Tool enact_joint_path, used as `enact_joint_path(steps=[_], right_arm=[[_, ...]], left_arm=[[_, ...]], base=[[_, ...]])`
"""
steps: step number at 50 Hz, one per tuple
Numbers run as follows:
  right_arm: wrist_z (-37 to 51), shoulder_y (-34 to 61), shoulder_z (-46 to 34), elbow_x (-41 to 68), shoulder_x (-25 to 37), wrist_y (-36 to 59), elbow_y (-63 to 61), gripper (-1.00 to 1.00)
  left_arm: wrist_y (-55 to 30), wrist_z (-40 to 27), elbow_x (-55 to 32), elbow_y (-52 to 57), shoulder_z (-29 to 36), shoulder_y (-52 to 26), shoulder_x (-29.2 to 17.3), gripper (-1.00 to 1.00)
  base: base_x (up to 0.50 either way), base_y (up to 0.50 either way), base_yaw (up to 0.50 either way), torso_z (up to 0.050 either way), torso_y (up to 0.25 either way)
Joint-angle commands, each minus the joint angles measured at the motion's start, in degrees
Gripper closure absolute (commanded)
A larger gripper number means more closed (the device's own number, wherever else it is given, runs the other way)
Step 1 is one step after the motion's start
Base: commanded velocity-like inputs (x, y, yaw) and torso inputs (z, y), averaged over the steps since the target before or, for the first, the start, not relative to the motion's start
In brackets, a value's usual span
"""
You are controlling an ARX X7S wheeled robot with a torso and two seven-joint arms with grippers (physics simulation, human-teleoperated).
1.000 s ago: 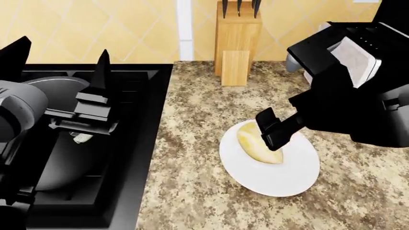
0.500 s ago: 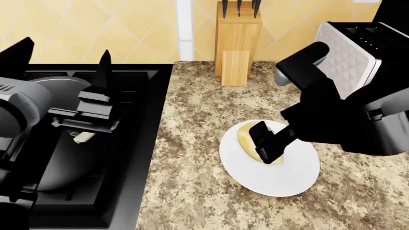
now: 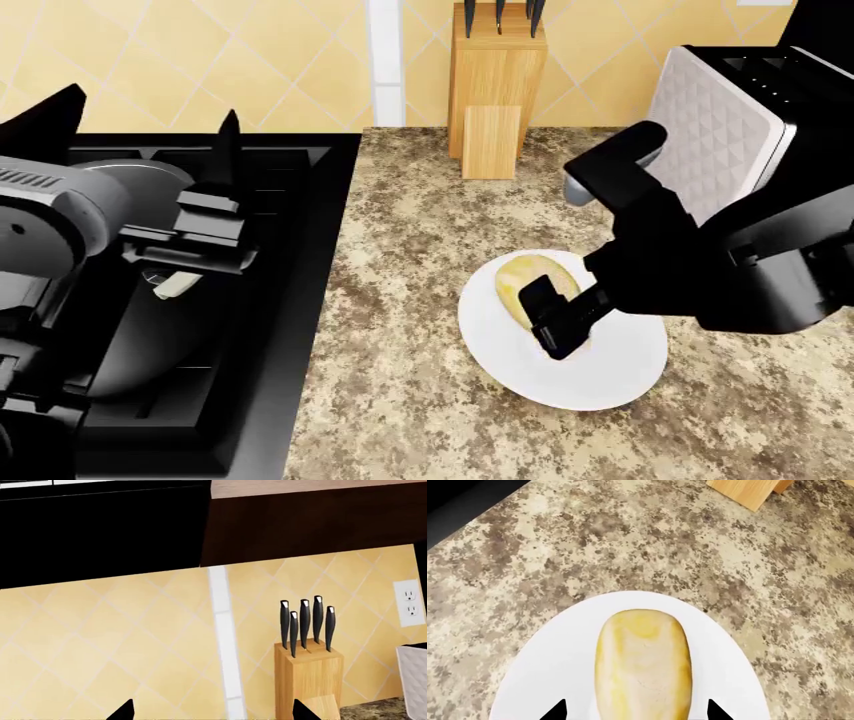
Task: Frozen meat rests on a plate on the counter. Retrieve the meat and place it in a pot on a burner. Then turn the burner on.
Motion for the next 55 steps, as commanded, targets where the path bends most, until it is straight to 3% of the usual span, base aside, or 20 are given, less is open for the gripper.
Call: enact_joint_path(steps=[1,55], right_arm=[[-1.71,-0.60,-1.24,-2.26,-0.20,-1.09,1.22,-1.00],[-6.41,-2.17,-6.07,-8.24,-1.13,-4.55,3.54,-1.00]], left_arm=[[1.11,1.75,2.42,-0.97,0.67,1.13,0.04,-1.00],[2.83,3.36,5.14,-2.79,3.06,1.73,-0.18,-1.00]], base=[[0.00,0.00,0.00,0.000,0.000],[0.00,0.00,0.00,0.000,0.000]])
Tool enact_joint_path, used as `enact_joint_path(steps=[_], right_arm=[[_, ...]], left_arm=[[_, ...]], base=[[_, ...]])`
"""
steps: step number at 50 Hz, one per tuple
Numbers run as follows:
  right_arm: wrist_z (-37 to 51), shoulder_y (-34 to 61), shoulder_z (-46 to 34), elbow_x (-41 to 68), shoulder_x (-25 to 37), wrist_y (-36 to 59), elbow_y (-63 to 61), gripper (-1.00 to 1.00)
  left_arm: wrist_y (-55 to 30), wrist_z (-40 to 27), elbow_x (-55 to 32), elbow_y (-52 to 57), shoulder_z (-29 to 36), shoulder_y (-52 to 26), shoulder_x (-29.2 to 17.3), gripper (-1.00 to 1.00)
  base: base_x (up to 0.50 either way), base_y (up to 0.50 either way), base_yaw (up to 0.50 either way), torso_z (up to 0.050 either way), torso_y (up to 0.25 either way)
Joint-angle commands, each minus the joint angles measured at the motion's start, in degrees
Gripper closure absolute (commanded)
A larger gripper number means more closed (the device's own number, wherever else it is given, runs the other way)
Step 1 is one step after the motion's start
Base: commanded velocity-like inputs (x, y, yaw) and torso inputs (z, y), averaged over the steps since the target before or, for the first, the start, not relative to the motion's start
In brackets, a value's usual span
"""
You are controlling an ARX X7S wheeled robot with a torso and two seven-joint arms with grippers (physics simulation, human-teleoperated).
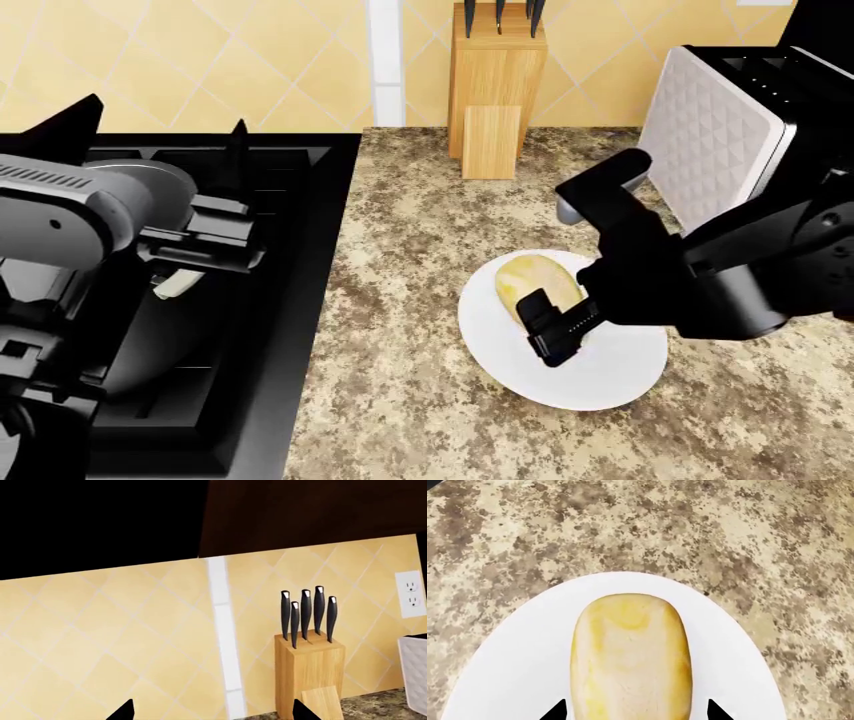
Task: Frozen meat rests on a plate on the counter. Retrieve the meat and place it in a pot on a burner. Then turn the burner on.
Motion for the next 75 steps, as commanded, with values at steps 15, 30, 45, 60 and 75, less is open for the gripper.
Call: enact_joint_path(steps=[15,30,45,60,75], right_arm=[[-3.20,-0.10,-1.93,-3.02,-0.08,-1.31,0.55,-1.00],[-4.43,0.60,-2.69,-3.19,0.81,-0.85,-0.71,1.00],[-3.10,3.29,-1.56,-1.17,1.80,-0.66,-2.54,1.00],[-1.13,5.88,3.84,2.42,7.10,-4.42,-9.05,1.00],[1.97,0.26,13.69,8.90,15.09,-17.20,-21.82,1.00]], left_arm=[[-0.45,-1.15,-0.61,-0.14,0.94,-1.11,-0.19,-1.00],[-0.64,-1.12,-0.73,-0.38,2.14,-1.77,0.01,-1.00],[0.47,-1.08,-1.43,0.40,1.12,-0.15,-0.86,-1.00],[0.38,-2.43,-2.84,1.28,0.66,-0.66,-1.61,-1.00],[-2.05,-4.44,-6.00,1.84,2.57,-6.07,-1.70,-1.00]], base=[[0.00,0.00,0.00,0.000,0.000],[0.00,0.00,0.00,0.000,0.000],[0.00,0.00,0.00,0.000,0.000],[0.00,0.00,0.00,0.000,0.000],[0.00,0.00,0.00,0.000,0.000]])
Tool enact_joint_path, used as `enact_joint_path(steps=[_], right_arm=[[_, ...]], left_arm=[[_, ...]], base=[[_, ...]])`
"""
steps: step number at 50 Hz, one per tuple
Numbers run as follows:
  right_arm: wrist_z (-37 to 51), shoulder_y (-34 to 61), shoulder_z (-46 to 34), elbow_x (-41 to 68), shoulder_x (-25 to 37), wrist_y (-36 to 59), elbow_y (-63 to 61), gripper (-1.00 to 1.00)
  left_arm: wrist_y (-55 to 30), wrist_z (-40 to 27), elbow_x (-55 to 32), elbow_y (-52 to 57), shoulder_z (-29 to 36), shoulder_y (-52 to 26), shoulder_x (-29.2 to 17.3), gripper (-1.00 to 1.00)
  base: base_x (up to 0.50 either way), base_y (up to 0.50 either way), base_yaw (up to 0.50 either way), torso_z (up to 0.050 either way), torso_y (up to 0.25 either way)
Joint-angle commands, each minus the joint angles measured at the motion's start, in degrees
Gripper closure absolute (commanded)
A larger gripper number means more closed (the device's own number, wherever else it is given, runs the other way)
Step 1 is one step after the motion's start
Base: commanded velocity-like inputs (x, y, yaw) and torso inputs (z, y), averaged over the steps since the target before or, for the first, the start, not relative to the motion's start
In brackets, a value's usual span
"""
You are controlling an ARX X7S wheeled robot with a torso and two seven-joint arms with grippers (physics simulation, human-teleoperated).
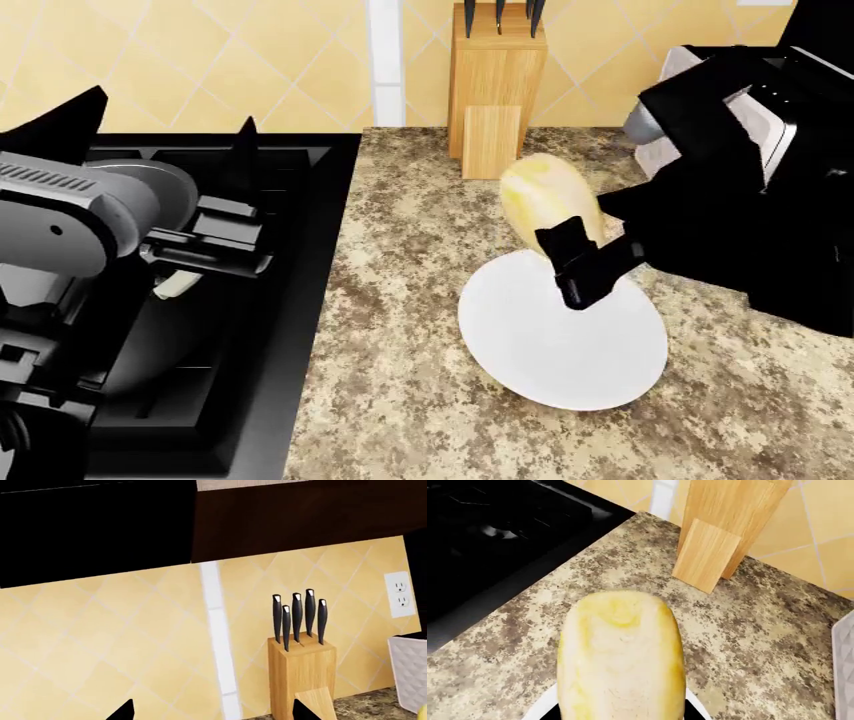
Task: Frozen meat rests on a plate on the counter. Retrieve the meat and place it in a pot on a burner. Then turn the burner on.
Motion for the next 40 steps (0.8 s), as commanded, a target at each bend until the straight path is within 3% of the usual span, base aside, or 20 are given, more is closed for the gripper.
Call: enact_joint_path(steps=[1,28,40], right_arm=[[1.38,-2.98,6.48,3.69,5.30,-7.71,-8.70,1.00],[0.37,-12.56,18.81,5.74,15.37,-23.71,-24.34,1.00],[-0.01,-13.60,20.59,6.06,16.96,-25.59,-25.11,1.00]], left_arm=[[-1.29,-1.55,-2.23,0.62,0.80,-2.98,-0.28,-1.00],[-1.55,-6.94,-7.83,2.89,-1.25,-7.37,-2.88,-1.00],[-1.48,-8.53,-10.53,3.68,-1.54,-8.75,-4.18,-1.00]], base=[[0.00,0.00,0.00,0.000,0.000],[0.00,0.00,0.00,0.000,0.000],[0.00,0.00,0.00,0.000,0.000]])
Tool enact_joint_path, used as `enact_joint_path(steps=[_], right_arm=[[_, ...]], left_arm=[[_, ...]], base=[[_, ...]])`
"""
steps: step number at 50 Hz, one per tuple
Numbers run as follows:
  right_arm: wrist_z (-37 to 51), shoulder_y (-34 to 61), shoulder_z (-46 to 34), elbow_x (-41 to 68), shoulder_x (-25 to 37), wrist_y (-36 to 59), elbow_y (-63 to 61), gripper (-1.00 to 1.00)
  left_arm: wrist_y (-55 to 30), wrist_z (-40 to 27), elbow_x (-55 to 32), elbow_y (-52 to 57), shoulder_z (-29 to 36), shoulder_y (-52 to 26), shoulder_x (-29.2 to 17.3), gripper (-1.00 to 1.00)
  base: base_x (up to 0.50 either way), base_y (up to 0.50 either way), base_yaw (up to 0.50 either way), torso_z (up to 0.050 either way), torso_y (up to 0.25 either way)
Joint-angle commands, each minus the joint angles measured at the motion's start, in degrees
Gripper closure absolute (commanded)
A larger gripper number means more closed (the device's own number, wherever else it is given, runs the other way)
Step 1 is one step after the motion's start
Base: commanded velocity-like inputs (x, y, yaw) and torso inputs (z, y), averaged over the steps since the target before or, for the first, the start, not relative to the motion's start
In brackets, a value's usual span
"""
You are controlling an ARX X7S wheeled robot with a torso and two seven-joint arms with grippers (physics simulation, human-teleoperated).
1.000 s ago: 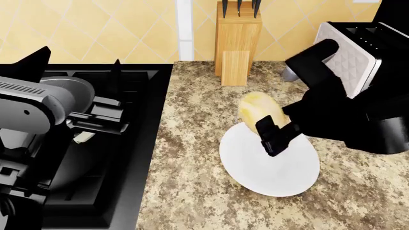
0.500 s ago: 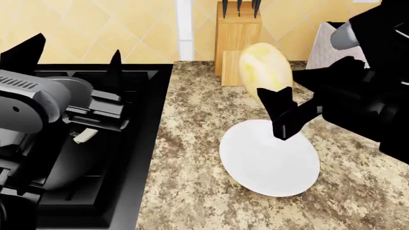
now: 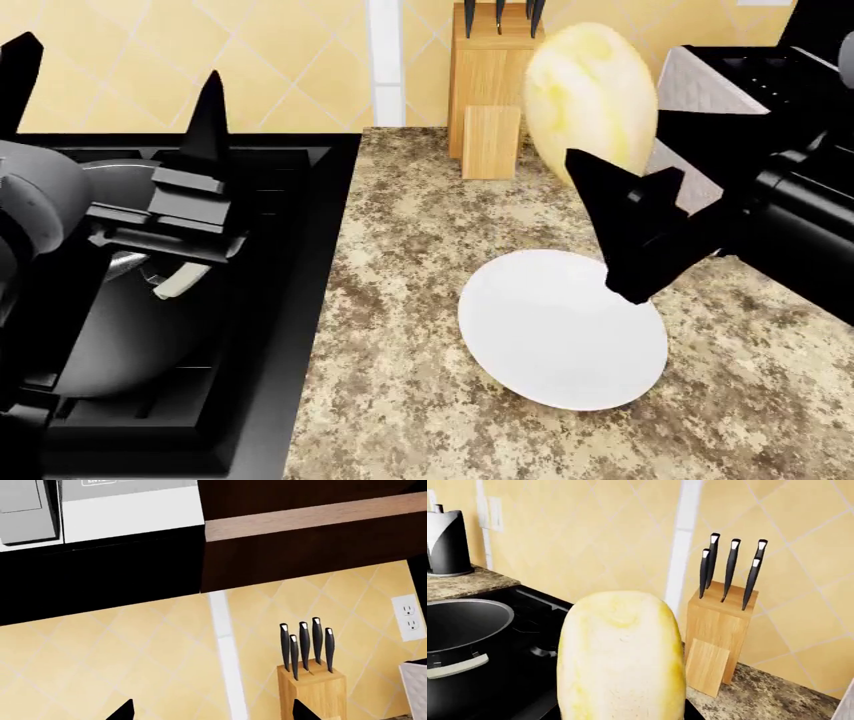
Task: Frozen meat rests on a plate on the counter. Retrieve the meat and place it in a pot on a burner. Then turn the burner on.
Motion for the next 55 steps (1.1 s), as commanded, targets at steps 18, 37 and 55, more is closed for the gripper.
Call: enact_joint_path(steps=[18,37,55], right_arm=[[-0.89,-0.86,2.57,-0.23,2.16,-1.56,-2.48,1.00],[-0.08,0.89,2.88,1.06,2.69,-0.38,-2.69,1.00],[0.18,1.32,3.28,1.45,3.13,-0.05,-2.85,1.00]], left_arm=[[0.63,-0.70,-1.68,0.52,0.25,-0.99,-1.32,-1.00],[1.71,-0.58,-0.99,0.75,0.07,0.30,-1.80,-1.00],[2.24,-0.46,-0.74,0.58,0.47,0.28,-2.19,-1.00]], base=[[0.00,0.14,0.00,0.000,0.000],[0.00,0.28,0.00,0.000,0.000],[0.00,0.23,0.00,0.000,0.000]])
